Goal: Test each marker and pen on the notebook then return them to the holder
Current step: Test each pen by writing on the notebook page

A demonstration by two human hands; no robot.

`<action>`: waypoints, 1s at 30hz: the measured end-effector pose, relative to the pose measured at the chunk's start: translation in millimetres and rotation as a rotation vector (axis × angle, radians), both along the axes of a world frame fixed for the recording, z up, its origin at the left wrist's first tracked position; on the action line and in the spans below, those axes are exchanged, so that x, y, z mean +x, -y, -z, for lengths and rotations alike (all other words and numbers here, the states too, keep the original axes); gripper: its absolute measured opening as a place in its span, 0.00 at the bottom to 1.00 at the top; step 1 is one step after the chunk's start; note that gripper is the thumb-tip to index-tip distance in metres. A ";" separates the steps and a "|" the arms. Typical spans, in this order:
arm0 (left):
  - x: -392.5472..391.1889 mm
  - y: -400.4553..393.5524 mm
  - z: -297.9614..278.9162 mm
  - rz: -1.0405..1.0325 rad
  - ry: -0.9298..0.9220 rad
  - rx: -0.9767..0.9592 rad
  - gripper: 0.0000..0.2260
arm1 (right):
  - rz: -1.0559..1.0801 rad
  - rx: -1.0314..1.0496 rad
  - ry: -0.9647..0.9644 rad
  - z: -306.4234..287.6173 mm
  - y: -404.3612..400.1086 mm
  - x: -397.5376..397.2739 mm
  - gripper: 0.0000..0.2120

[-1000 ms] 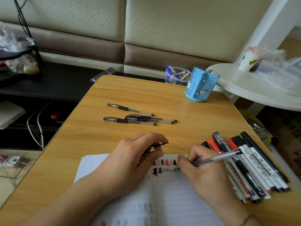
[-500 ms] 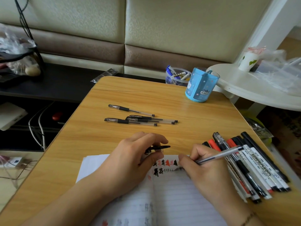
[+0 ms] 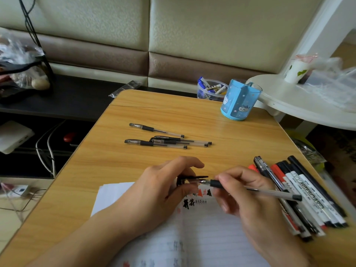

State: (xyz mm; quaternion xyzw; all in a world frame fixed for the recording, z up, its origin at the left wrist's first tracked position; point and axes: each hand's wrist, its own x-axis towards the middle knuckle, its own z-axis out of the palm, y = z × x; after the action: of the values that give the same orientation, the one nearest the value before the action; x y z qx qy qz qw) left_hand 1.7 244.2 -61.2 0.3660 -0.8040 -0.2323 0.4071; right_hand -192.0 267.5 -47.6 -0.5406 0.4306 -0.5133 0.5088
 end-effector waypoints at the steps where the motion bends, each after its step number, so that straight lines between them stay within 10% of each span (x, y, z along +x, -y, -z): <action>1: -0.2 -0.6 -1.2 0.023 0.007 -0.004 0.14 | -0.024 0.020 -0.007 -0.2 -0.2 0.7 0.10; 20: -2.6 -1.9 -7.9 0.110 -0.096 -0.005 0.15 | -0.128 -0.036 0.082 1.0 -3.6 8.8 0.15; 24: 7.7 11.7 -5.6 -0.007 0.095 -0.088 0.28 | -0.022 -0.082 0.035 -9.5 1.9 -9.4 0.19; 30: 34.5 37.8 10.6 -0.607 0.408 0.048 0.22 | 0.321 -0.207 -0.606 -45.7 1.9 -67.5 0.14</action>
State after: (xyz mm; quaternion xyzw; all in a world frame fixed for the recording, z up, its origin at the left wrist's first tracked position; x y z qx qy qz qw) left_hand 36.2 206.4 -71.8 0.6362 -0.7177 -0.0422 0.2800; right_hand -259.4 265.6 -1.9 -0.6425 0.5869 -0.4439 0.2135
